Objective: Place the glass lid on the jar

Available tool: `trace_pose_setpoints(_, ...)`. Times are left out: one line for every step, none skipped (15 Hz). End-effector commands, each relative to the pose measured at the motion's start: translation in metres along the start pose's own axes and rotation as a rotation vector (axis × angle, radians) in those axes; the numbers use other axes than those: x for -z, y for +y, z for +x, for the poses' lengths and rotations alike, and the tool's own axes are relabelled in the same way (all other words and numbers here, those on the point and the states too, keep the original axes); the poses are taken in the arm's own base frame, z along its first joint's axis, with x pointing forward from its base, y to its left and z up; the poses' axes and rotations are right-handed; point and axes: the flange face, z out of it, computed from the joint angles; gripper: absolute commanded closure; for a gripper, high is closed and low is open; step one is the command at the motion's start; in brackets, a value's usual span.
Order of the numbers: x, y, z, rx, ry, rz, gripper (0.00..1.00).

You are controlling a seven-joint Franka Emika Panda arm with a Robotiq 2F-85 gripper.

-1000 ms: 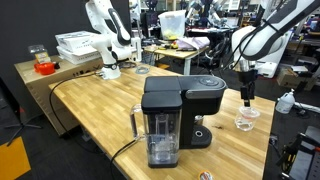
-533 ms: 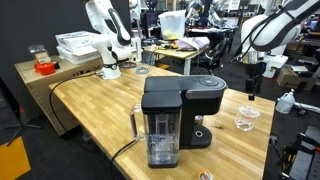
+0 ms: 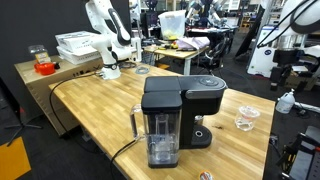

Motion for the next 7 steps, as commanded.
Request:
trace_pose_setpoints(0.004, 0.009, -0.012, -0.014, 0.015, 0.015, 0.00)
trace_pose_setpoints(0.005, 0.012, -0.021, -0.021, 0.028, 0.024, 0.00)
trace_pose_setpoints(0.006, 0.012, -0.024, -0.020, 0.033, 0.027, 0.00)
trace_pose_setpoints(0.006, 0.009, -0.024, -0.015, 0.033, 0.025, 0.00)
trace_pose_setpoints(0.006, 0.007, -0.023, -0.010, 0.032, 0.023, 0.00)
trace_pose_setpoints(0.005, 0.008, -0.023, -0.010, 0.031, 0.023, 0.00)
trace_pose_setpoints(0.005, 0.008, -0.023, -0.011, 0.031, 0.023, 0.00)
